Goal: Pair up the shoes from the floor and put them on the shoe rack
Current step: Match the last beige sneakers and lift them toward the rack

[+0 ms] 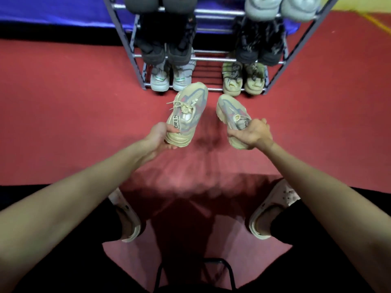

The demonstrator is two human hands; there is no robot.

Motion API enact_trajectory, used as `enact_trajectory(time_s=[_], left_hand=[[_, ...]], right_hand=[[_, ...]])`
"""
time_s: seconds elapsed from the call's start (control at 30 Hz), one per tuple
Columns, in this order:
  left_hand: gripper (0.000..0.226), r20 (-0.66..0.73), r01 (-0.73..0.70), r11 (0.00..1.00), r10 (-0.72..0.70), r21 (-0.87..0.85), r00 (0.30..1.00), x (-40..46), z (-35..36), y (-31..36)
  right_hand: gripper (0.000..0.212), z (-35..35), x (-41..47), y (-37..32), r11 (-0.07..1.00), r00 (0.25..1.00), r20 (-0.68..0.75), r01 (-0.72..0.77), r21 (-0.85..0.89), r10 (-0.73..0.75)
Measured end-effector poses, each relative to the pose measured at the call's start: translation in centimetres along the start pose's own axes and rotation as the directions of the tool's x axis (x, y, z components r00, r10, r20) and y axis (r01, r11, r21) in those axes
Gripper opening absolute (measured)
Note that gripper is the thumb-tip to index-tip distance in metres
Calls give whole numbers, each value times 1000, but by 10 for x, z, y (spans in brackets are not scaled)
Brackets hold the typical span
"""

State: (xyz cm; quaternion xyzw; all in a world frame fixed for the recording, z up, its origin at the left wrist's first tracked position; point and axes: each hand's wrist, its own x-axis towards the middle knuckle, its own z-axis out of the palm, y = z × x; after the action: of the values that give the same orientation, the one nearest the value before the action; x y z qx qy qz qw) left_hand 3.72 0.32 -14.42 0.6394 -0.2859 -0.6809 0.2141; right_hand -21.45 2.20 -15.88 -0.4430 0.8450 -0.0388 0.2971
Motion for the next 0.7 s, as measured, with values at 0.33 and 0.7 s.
enact_trajectory(time_s=[0.33, 0.7], left_hand=[[20, 85, -400, 916, 402, -42, 912, -126, 24, 91], [21, 123, -537, 838, 546, -99, 829, -173, 81, 192]], right_hand=[[81, -134, -91, 0, 946, 892, -436, 237, 220, -122], [93, -250, -108, -29, 904, 756, -644, 350, 246, -118]])
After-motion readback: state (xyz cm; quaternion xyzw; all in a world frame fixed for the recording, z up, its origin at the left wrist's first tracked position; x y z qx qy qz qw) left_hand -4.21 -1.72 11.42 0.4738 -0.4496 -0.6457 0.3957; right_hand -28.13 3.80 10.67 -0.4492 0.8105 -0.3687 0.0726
